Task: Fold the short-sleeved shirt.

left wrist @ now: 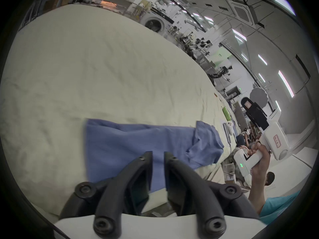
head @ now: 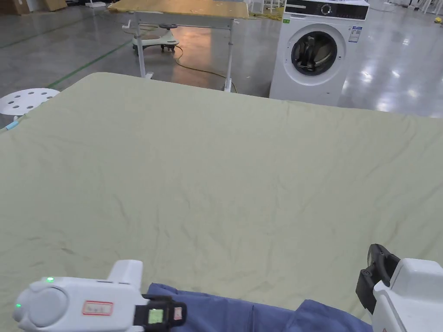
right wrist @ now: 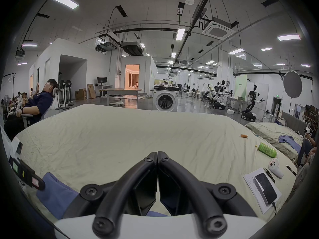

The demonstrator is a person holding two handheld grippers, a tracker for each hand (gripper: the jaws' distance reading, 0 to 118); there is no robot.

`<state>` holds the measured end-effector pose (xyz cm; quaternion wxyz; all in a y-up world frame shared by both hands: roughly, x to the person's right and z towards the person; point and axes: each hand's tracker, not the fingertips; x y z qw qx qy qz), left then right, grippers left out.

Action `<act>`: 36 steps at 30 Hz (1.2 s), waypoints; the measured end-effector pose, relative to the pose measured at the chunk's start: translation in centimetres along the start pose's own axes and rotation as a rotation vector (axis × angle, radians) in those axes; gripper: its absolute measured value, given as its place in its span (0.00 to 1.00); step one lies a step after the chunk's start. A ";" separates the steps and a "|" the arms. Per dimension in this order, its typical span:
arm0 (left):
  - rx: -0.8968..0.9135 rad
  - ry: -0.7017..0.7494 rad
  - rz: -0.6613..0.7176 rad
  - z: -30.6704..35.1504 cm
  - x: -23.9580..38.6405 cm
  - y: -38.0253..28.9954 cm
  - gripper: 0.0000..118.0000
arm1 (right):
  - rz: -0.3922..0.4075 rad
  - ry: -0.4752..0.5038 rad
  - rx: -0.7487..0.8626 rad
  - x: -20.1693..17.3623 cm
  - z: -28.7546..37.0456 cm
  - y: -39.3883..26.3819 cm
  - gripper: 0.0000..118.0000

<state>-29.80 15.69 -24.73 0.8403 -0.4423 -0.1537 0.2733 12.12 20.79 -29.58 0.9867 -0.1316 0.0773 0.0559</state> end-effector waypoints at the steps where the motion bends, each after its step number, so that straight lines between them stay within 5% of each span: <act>1: 0.007 0.014 0.009 0.9 -1.0 0.3 0.29 | 0.000 0.003 0.003 -0.1 0.0 0.1 0.00; 4: 0.024 0.005 0.060 2.5 -4.4 0.7 0.54 | -0.003 0.011 0.014 -0.3 -0.1 0.3 0.00; 11: -0.008 -0.216 0.258 -0.2 -12.5 -0.2 0.56 | -0.012 0.012 0.050 -0.3 0.1 0.6 0.00; 17: -0.012 -0.473 0.396 -4.2 -14.6 -2.6 0.47 | -0.010 0.000 0.053 -0.2 0.4 0.8 0.00; 21: -0.007 -0.339 0.302 -4.9 -13.4 -2.7 0.10 | -0.009 -0.009 0.050 0.0 0.5 0.8 0.00; 30: 0.059 -0.306 0.173 -0.9 -7.8 -1.3 0.04 | -0.006 -0.016 0.071 -0.1 0.4 1.1 0.00; 36: 0.101 -0.120 0.099 5.1 -5.8 2.7 0.04 | -0.006 -0.009 0.095 -0.2 -0.1 1.7 0.00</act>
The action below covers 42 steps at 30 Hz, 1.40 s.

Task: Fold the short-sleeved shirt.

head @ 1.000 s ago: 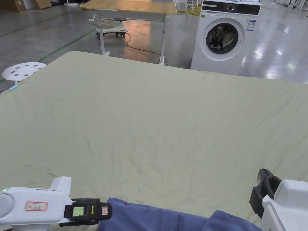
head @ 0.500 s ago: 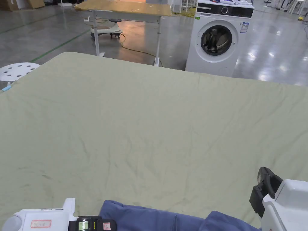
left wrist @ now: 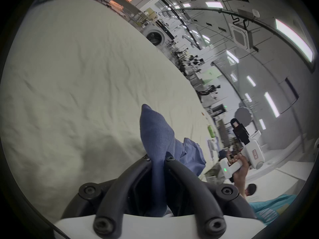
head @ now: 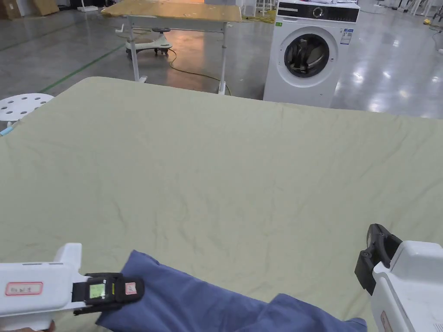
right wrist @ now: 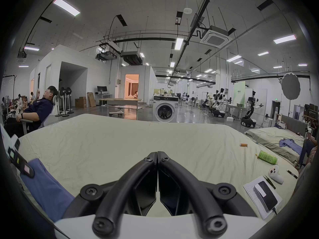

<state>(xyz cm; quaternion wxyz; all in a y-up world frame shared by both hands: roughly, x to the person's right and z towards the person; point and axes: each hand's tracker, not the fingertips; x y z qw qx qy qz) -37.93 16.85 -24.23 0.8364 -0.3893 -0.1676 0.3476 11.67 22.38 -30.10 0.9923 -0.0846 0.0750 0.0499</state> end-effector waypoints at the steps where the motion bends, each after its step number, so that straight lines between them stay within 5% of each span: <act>1: 0.006 0.054 -0.023 1.2 -0.1 0.8 0.04 | 0.000 0.003 0.002 0.0 -0.1 0.0 0.00; 10: -0.023 0.399 -0.207 4.7 6.3 2.4 0.04 | -0.011 0.027 0.002 -0.2 -0.5 -0.3 0.00; 20: -0.117 0.341 -0.333 -2.2 15.8 -1.0 0.04 | -0.012 0.024 -0.013 0.6 -0.5 -1.0 0.00; 34: -0.314 0.304 -0.378 -17.5 18.7 -7.1 0.04 | -0.021 -0.018 -0.034 1.8 0.6 -1.6 0.00; 42: -0.300 0.332 -0.350 -19.2 18.9 -8.0 0.05 | -0.016 -0.034 -0.046 2.1 0.8 -1.8 0.00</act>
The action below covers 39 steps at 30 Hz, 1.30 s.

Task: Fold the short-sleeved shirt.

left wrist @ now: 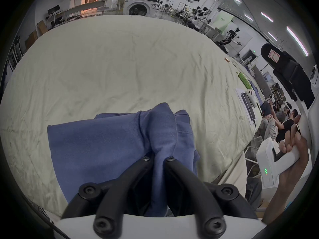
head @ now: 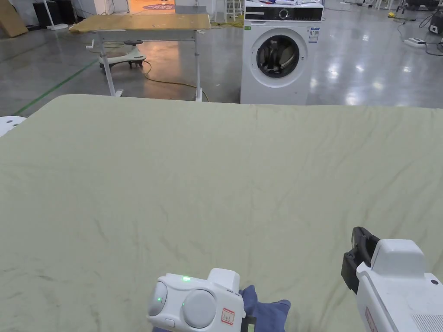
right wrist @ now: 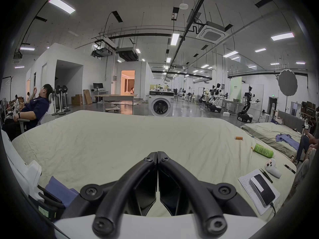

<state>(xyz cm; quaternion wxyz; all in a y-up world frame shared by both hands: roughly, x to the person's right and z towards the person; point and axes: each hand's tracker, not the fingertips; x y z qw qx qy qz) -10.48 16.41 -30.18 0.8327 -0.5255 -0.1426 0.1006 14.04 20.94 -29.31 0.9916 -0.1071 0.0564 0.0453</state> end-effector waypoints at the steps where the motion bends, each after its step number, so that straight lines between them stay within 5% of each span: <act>1: 0.006 -0.004 0.007 0.0 0.0 0.1 0.05 | 0.002 0.000 -0.001 -0.1 0.0 0.0 0.00; 7: 0.016 -0.041 0.021 0.3 0.5 0.3 0.06 | 0.005 0.007 -0.005 -0.5 -0.1 -0.1 0.00; 12: 0.021 -0.183 0.071 1.8 -0.4 0.3 0.43 | 0.006 0.008 -0.007 -0.6 0.0 -0.1 0.00; 15: 0.061 -0.224 0.086 3.1 -1.1 0.4 0.43 | 0.007 0.003 -0.007 -0.4 0.1 0.0 0.00; 17: 0.086 -0.248 0.099 3.4 -1.7 0.5 0.41 | 0.006 -0.001 -0.008 -0.3 0.2 0.0 0.00; 22: 0.011 -0.221 0.106 -0.4 -2.2 -0.4 0.09 | 0.008 -0.006 -0.010 -0.2 0.3 -0.1 0.00; 29: -0.024 -0.270 0.154 -6.0 -2.7 -3.5 0.02 | 0.004 -0.008 -0.016 -0.2 0.3 -0.4 0.00; 39: 0.217 -0.265 0.026 0.5 -3.2 -1.6 0.01 | -0.004 -0.010 0.011 -0.7 -0.3 0.2 0.00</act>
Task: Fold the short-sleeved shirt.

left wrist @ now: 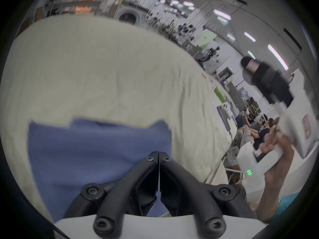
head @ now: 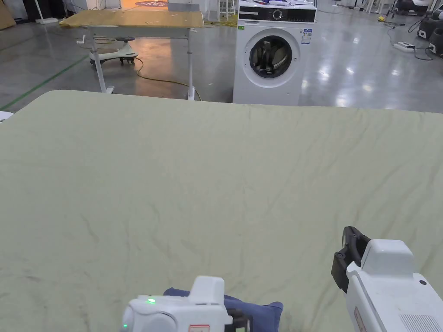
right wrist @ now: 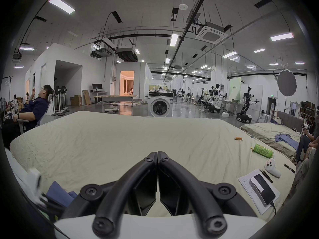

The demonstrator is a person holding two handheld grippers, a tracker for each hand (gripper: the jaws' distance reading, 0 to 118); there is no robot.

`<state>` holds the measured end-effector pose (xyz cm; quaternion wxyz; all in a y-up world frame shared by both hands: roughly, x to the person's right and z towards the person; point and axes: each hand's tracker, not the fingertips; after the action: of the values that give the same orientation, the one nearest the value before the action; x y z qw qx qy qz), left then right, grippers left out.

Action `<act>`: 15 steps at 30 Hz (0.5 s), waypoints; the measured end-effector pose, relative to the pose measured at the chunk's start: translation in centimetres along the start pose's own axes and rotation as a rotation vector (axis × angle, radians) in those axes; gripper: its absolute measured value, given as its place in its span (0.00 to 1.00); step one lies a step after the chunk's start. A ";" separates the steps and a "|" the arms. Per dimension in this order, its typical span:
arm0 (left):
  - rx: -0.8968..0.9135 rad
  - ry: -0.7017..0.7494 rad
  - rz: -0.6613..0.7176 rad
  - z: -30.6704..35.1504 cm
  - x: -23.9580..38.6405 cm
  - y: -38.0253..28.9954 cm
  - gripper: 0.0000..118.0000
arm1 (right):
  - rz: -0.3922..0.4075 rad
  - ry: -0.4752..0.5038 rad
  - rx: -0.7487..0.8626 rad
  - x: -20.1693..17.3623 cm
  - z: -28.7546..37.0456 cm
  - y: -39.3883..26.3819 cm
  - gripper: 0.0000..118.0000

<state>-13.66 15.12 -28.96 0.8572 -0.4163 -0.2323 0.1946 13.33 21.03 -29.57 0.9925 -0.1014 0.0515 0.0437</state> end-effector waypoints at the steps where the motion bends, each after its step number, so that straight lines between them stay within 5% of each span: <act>1: 0.061 0.006 -0.019 1.2 0.0 0.6 0.01 | -0.002 -0.001 0.006 -0.1 -0.1 0.1 0.00; 7: 0.475 0.331 -0.268 7.4 0.7 2.9 0.00 | -0.027 -0.010 0.043 -0.9 -0.7 1.0 0.00; 15: 0.836 0.733 -0.362 10.9 0.4 3.5 0.00 | -0.063 -0.016 0.107 -1.7 -0.8 2.5 0.00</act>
<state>-19.96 24.12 -25.75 0.9928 -0.0366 0.1085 -0.0365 11.30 23.21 -30.69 0.9978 -0.0492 0.0425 0.0102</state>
